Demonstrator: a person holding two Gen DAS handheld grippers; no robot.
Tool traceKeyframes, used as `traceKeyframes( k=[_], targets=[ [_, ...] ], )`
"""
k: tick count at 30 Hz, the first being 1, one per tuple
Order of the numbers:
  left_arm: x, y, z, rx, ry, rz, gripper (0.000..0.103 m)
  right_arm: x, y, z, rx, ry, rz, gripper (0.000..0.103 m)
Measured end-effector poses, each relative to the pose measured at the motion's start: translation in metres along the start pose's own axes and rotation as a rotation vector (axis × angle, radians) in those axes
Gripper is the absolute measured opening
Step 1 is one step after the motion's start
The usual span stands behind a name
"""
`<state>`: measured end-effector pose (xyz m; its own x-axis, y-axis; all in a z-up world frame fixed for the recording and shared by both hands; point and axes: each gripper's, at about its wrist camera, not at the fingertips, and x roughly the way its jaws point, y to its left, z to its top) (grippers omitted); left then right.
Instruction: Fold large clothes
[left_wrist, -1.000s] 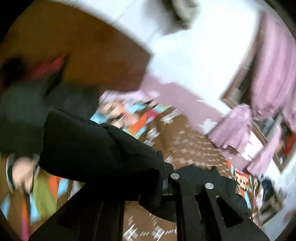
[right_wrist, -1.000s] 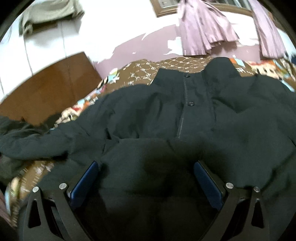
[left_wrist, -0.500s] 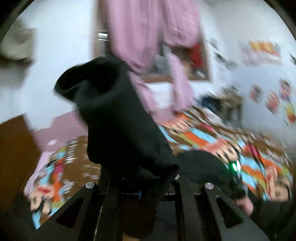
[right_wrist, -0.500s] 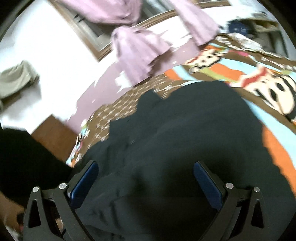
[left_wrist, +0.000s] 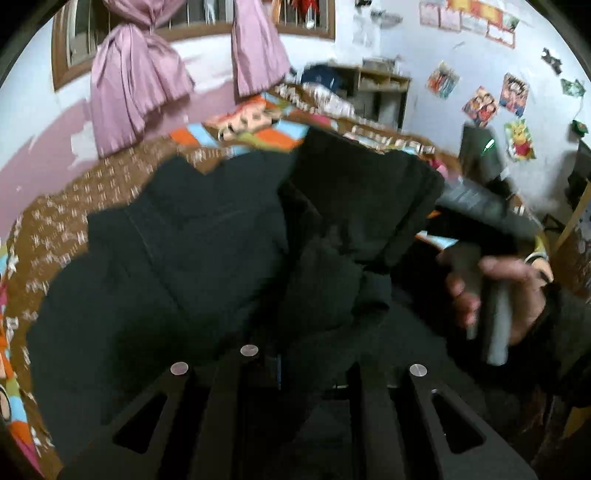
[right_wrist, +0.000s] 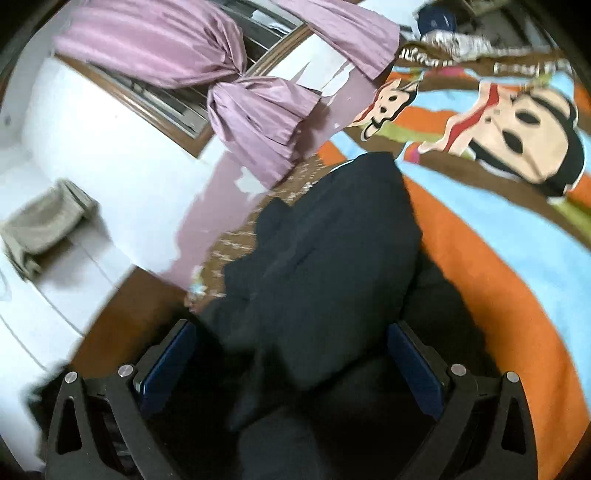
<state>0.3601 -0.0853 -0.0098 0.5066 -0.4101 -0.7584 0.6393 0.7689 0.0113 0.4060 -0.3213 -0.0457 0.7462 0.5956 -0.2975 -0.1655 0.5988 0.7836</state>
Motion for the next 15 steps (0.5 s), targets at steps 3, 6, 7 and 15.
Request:
traceKeyframes(
  k=[3, 6, 7, 15],
  targets=[
    [0.020, 0.007, -0.018, -0.030, 0.047, -0.006, 0.012, -0.009, -0.006, 0.005, 0.073, 0.009, 0.087, 0.103],
    [0.025, 0.012, -0.029, -0.057, 0.066, -0.017, 0.014, -0.013, -0.002, 0.008, 0.090, 0.032, 0.137, 0.103],
    [0.025, 0.014, -0.031, -0.064, 0.063, -0.019, 0.015, -0.013, 0.001, 0.008, 0.080, 0.042, 0.146, 0.103],
    [0.009, -0.007, -0.038, -0.102, 0.056, -0.067, 0.045, 0.004, 0.030, -0.016, -0.052, 0.196, 0.100, 0.086]
  ],
)
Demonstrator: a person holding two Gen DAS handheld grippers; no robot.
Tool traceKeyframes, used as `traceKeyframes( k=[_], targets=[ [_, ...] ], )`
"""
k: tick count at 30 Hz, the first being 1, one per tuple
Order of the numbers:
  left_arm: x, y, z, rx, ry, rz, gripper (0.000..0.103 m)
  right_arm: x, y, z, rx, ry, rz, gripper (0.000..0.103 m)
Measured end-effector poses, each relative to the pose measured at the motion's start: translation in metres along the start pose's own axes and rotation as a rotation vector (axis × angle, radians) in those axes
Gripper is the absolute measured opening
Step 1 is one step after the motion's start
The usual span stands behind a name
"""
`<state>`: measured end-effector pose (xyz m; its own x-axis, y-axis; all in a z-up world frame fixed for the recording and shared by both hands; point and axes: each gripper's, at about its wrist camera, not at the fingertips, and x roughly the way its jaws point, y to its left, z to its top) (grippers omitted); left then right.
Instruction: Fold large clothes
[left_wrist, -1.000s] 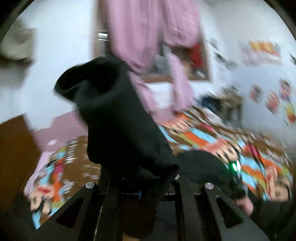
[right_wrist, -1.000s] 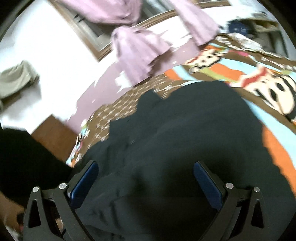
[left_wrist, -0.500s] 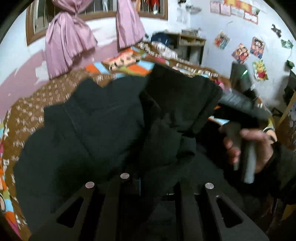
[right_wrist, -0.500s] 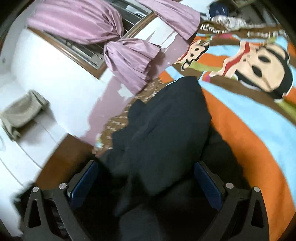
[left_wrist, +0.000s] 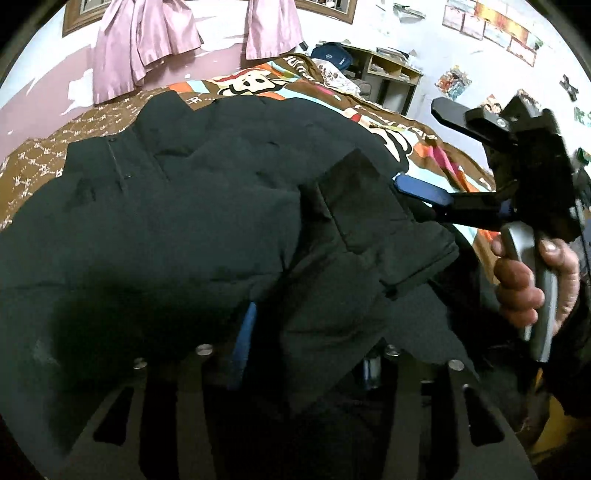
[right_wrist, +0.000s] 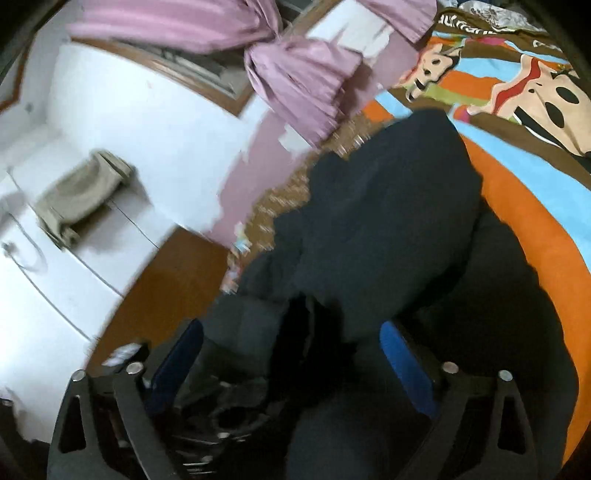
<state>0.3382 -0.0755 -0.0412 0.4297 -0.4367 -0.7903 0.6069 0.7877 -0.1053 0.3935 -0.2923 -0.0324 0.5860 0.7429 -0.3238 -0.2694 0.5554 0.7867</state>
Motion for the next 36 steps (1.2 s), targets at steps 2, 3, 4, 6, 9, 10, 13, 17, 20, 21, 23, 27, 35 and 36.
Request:
traceKeyframes(
  k=[2, 3, 4, 6, 9, 10, 13, 17, 20, 21, 23, 27, 35, 36],
  targets=[
    [-0.001, -0.004, 0.000, 0.020, -0.006, 0.010, 0.049, 0.010, -0.006, -0.004, 0.025, 0.039, -0.009, 0.059],
    [0.000, -0.007, -0.002, 0.028, -0.008, 0.014, 0.053, 0.014, -0.009, -0.006, 0.047, 0.057, 0.005, 0.055],
    [0.001, -0.008, -0.004, 0.034, -0.009, 0.019, 0.054, 0.016, -0.011, -0.007, 0.054, 0.067, 0.014, 0.051],
    [0.001, -0.010, -0.006, 0.040, -0.009, 0.031, 0.056, 0.020, -0.006, -0.010, 0.021, 0.090, 0.007, 0.036],
    [-0.003, -0.007, -0.010, 0.008, 0.014, 0.015, 0.058, 0.018, 0.004, -0.012, -0.071, 0.088, -0.058, 0.008],
    [-0.009, -0.007, -0.012, -0.004, 0.018, -0.012, 0.059, 0.014, 0.007, -0.012, -0.094, 0.073, -0.067, 0.006],
    [-0.029, -0.002, -0.019, -0.043, 0.012, -0.057, 0.059, -0.001, 0.027, -0.008, -0.195, -0.015, -0.091, 0.006],
    [-0.062, 0.018, -0.020, -0.136, -0.045, -0.029, 0.060, -0.020, 0.063, 0.007, -0.367, -0.149, -0.166, 0.005],
    [-0.085, 0.035, -0.014, -0.188, -0.113, 0.045, 0.060, -0.023, 0.082, 0.022, -0.487, -0.248, -0.294, 0.005],
    [-0.094, 0.044, -0.011, -0.219, -0.139, 0.088, 0.060, -0.023, 0.083, 0.029, -0.513, -0.278, -0.355, 0.005],
    [-0.105, 0.058, -0.012, -0.273, -0.169, 0.137, 0.060, -0.020, 0.078, 0.038, -0.517, -0.307, -0.419, 0.005],
    [-0.116, 0.097, -0.018, -0.391, -0.180, 0.251, 0.065, 0.007, 0.039, 0.056, -0.454, -0.247, -0.534, 0.006],
    [-0.121, 0.145, -0.027, -0.527, -0.176, 0.320, 0.065, 0.018, 0.023, 0.050, -0.490, -0.236, -0.601, 0.016],
    [-0.121, 0.146, -0.025, -0.525, -0.183, 0.324, 0.065, 0.018, 0.024, 0.051, -0.495, -0.230, -0.603, 0.018]
  ],
)
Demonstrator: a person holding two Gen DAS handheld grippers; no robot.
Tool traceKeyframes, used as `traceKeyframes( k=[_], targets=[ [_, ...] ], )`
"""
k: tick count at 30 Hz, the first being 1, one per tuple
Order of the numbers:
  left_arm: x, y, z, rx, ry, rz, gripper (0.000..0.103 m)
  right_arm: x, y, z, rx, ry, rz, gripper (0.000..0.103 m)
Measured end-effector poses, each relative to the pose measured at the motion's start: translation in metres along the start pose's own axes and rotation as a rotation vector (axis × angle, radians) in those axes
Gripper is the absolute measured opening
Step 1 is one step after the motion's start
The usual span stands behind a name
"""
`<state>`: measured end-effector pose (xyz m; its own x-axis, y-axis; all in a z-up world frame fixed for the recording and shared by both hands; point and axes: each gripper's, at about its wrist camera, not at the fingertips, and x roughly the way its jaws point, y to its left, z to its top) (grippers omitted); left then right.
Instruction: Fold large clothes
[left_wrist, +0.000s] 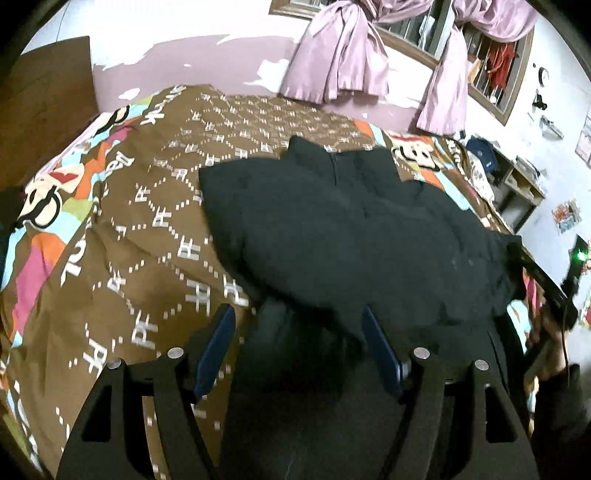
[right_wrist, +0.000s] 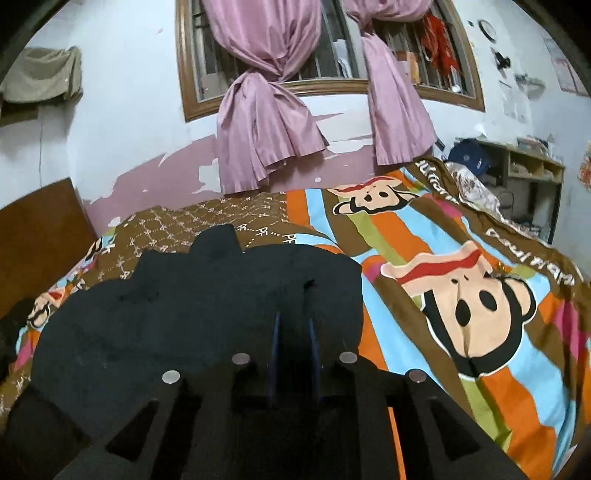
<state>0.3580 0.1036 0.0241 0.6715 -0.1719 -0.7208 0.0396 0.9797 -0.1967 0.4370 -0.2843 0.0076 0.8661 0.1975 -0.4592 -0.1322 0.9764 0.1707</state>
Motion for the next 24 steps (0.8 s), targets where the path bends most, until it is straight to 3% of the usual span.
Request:
traceKeyframes(
  k=[2, 4, 7, 9, 11, 13, 16, 20, 24],
  targets=[
    [0.008, 0.000, 0.006, 0.011, -0.002, 0.021, 0.065, 0.001, -0.001, -0.002, 0.015, 0.016, 0.025, 0.045],
    [0.019, 0.001, 0.006, -0.006, 0.032, 0.041, 0.065, 0.004, -0.006, -0.011, 0.051, 0.053, 0.044, 0.062],
    [0.030, 0.026, 0.001, -0.125, 0.047, -0.055, 0.065, 0.011, -0.019, -0.023, 0.134, 0.113, 0.089, 0.063],
    [0.038, 0.051, -0.004, -0.237, 0.064, -0.132, 0.065, 0.013, -0.028, -0.028, 0.201, 0.130, 0.159, 0.050],
    [0.045, 0.072, -0.007, -0.327, 0.079, -0.179, 0.065, 0.012, -0.029, -0.029, 0.210, 0.136, 0.166, 0.024],
    [0.053, 0.094, -0.009, -0.410, 0.086, -0.210, 0.065, 0.010, -0.030, -0.025, 0.208, 0.130, 0.175, 0.015],
    [0.062, 0.115, -0.005, -0.479, 0.068, -0.234, 0.065, 0.004, -0.035, -0.014, 0.236, 0.100, 0.170, 0.011],
    [0.079, 0.133, 0.013, -0.494, 0.039, -0.306, 0.065, 0.006, -0.037, 0.000, 0.242, 0.075, 0.134, 0.010],
    [0.107, 0.142, 0.024, -0.569, 0.110, -0.440, 0.064, 0.005, -0.034, -0.002, 0.213, 0.076, 0.108, 0.010]
  ],
)
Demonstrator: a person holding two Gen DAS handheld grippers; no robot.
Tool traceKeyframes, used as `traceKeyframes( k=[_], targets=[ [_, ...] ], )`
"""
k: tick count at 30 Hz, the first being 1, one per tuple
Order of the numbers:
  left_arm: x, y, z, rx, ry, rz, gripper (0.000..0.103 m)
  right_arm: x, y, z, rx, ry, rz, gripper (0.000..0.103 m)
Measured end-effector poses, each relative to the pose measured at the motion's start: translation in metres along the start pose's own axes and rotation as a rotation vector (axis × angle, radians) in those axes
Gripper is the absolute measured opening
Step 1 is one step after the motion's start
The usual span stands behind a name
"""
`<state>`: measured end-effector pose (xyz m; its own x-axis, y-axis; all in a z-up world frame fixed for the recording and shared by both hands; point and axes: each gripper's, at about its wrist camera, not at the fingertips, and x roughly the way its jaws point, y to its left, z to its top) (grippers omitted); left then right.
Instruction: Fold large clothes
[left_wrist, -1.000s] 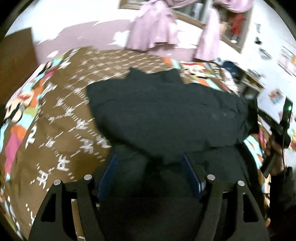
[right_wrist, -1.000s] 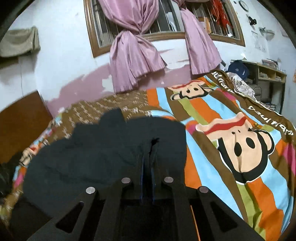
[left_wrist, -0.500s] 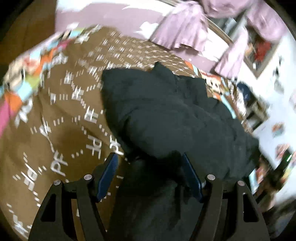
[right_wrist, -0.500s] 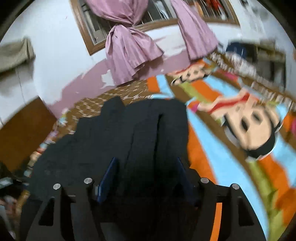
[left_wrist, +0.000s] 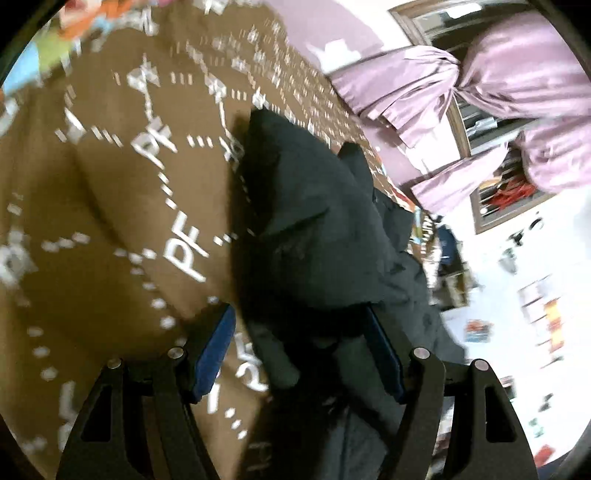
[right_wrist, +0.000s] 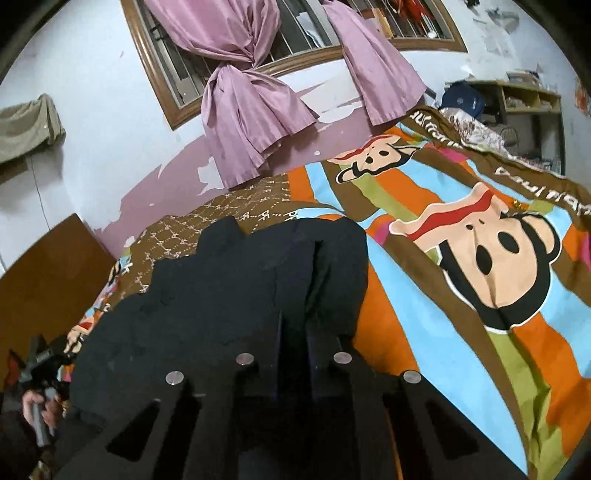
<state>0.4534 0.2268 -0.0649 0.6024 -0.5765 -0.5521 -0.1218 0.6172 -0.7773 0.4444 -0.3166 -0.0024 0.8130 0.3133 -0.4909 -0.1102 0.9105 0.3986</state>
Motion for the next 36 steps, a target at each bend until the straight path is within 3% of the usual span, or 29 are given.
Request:
traceKeyframes(
  k=[1, 2, 3, 5, 8, 12, 15, 17, 18, 20, 22, 25, 26, 27, 30, 32, 34, 36],
  targets=[
    [0.000, -0.001, 0.005, -0.005, 0.006, -0.006, 0.062, -0.001, 0.000, 0.001, 0.000, -0.003, -0.003, 0.010],
    [0.000, -0.004, 0.010, 0.005, 0.009, 0.000, 0.049, -0.005, 0.002, 0.003, -0.005, -0.012, -0.009, 0.010],
    [-0.002, -0.012, 0.012, 0.036, 0.012, 0.026, 0.028, -0.010, 0.006, 0.005, -0.021, -0.031, -0.017, 0.010],
    [-0.007, -0.024, 0.017, 0.070, 0.007, 0.080, 0.014, -0.020, 0.015, 0.010, -0.079, -0.079, -0.034, 0.009],
    [-0.023, -0.060, 0.014, 0.179, -0.030, 0.193, 0.006, -0.030, 0.034, 0.017, -0.180, -0.145, -0.089, 0.009],
    [-0.043, -0.097, 0.003, 0.342, -0.088, 0.312, 0.006, -0.018, 0.036, 0.018, -0.240, -0.133, -0.146, 0.009],
    [-0.042, -0.081, -0.012, 0.330, -0.025, 0.278, 0.006, 0.013, 0.019, 0.015, -0.235, -0.054, -0.179, 0.009],
    [-0.049, -0.064, -0.021, 0.303, -0.005, 0.244, 0.007, 0.033, 0.008, 0.010, -0.207, 0.048, -0.163, 0.012],
    [-0.055, -0.057, -0.026, 0.291, -0.008, 0.242, 0.010, 0.033, 0.003, 0.008, -0.183, 0.057, -0.156, 0.014],
    [-0.058, -0.059, -0.029, 0.281, -0.013, 0.238, 0.010, 0.020, 0.002, 0.008, -0.171, 0.014, -0.185, 0.036],
    [-0.062, -0.072, -0.029, 0.311, -0.036, 0.246, 0.010, 0.002, 0.010, 0.012, -0.196, -0.065, -0.224, 0.050],
    [-0.064, -0.099, -0.037, 0.413, -0.090, 0.220, 0.014, -0.007, 0.036, 0.016, -0.281, -0.085, -0.162, 0.050],
    [-0.062, -0.107, -0.042, 0.437, -0.094, 0.199, 0.022, -0.003, 0.049, 0.014, -0.328, -0.068, -0.119, 0.050],
    [-0.058, -0.115, -0.048, 0.464, -0.088, 0.170, 0.033, 0.001, 0.057, 0.011, -0.357, -0.052, -0.093, 0.050],
    [-0.026, -0.136, -0.065, 0.523, -0.037, 0.139, 0.038, 0.028, 0.076, -0.008, -0.433, 0.061, -0.039, 0.050],
    [0.002, -0.137, -0.083, 0.553, 0.030, 0.209, 0.038, 0.058, 0.075, -0.030, -0.453, 0.173, -0.065, 0.050],
    [0.023, -0.134, -0.093, 0.582, 0.055, 0.302, 0.038, 0.069, 0.069, -0.046, -0.450, 0.158, -0.082, 0.051],
    [0.033, -0.126, -0.099, 0.591, 0.056, 0.306, 0.038, 0.070, 0.069, -0.052, -0.461, 0.142, -0.092, 0.051]
  ],
)
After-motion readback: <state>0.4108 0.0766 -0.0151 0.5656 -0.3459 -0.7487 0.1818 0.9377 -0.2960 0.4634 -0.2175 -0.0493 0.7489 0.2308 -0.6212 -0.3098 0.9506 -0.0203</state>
